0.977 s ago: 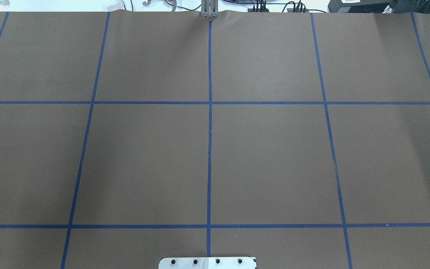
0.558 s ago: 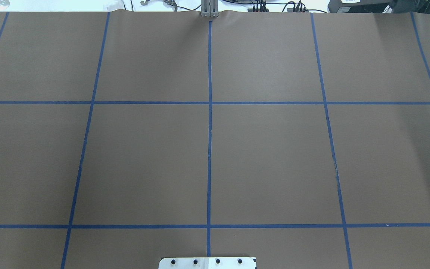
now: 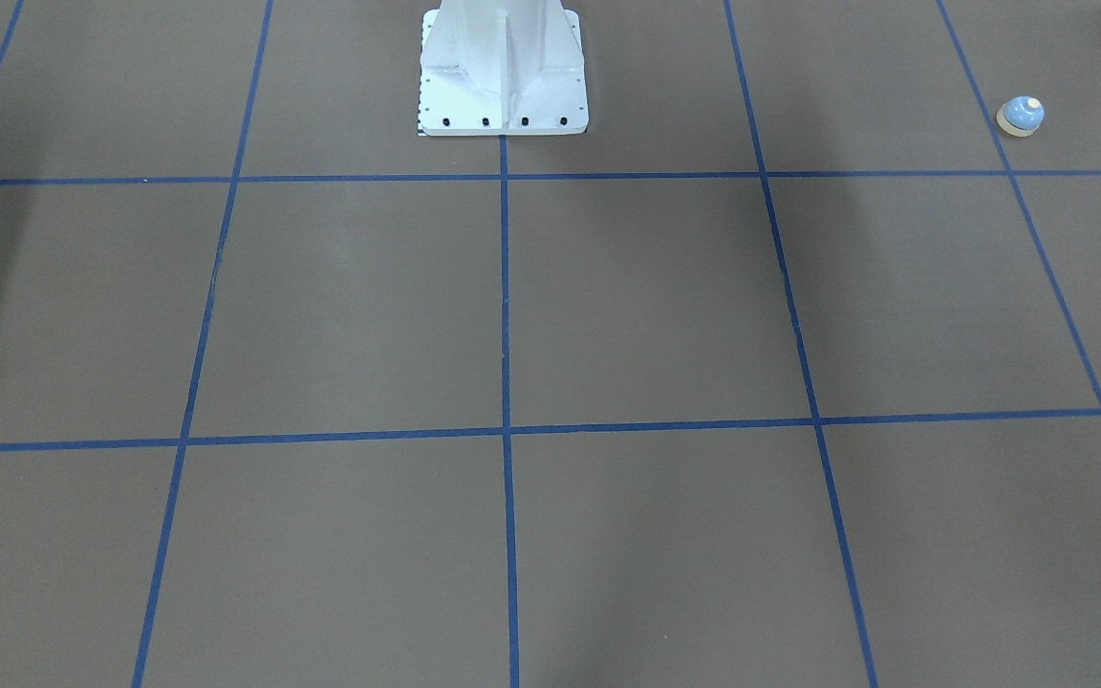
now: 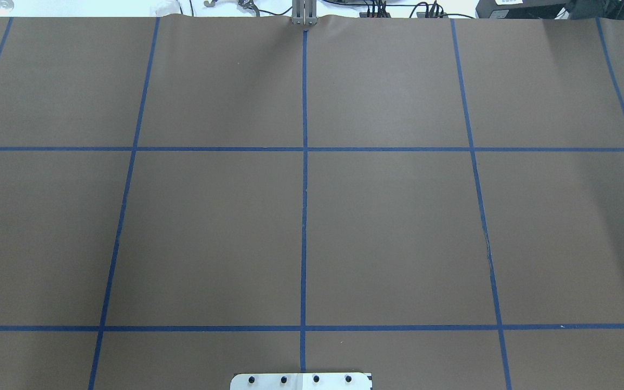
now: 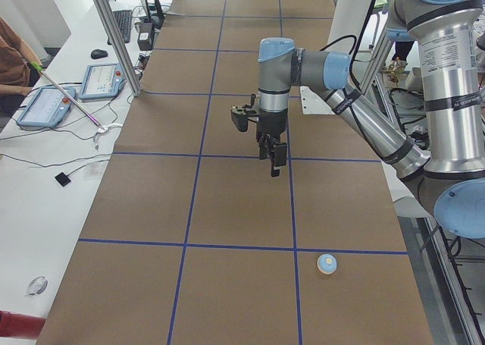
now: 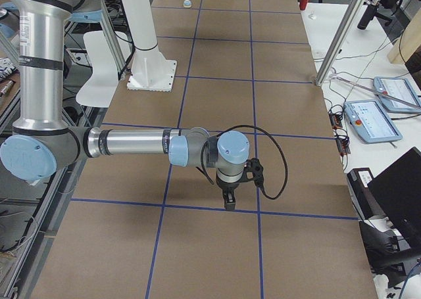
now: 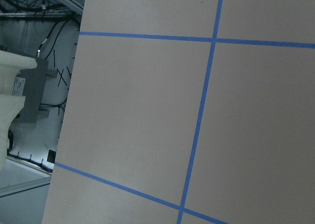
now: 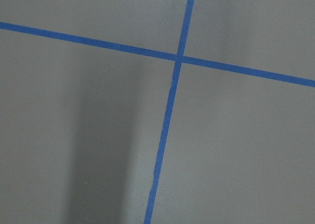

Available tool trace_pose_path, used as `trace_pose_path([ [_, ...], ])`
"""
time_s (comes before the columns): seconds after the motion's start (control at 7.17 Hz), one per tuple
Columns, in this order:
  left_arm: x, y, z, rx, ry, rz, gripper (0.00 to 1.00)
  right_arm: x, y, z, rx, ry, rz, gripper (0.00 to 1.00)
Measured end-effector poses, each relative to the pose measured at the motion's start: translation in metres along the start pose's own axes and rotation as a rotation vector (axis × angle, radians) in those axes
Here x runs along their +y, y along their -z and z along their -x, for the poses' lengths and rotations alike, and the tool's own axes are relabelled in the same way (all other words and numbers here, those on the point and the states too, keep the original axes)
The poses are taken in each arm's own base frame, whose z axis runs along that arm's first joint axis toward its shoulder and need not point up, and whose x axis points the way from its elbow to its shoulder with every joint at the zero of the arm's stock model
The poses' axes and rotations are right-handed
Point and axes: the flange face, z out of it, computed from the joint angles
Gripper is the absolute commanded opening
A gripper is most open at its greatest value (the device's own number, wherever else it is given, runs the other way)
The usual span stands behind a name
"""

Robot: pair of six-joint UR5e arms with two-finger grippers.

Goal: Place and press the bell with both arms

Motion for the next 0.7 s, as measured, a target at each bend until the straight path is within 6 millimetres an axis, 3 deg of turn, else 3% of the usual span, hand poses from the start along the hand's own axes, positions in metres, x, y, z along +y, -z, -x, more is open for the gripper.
trace_pose_path([
  [0.42, 0.063, -0.048, -0.085, -0.179, 0.34, -0.01, 1.0, 0.006, -0.004, -0.003, -0.002, -0.007, 0.009, 1.0],
  [0.7, 0.115, -0.09, -0.112, -0.347, 0.54, -0.067, 1.0, 0.005, -0.003, -0.002, -0.001, -0.002, 0.006, 1.0],
])
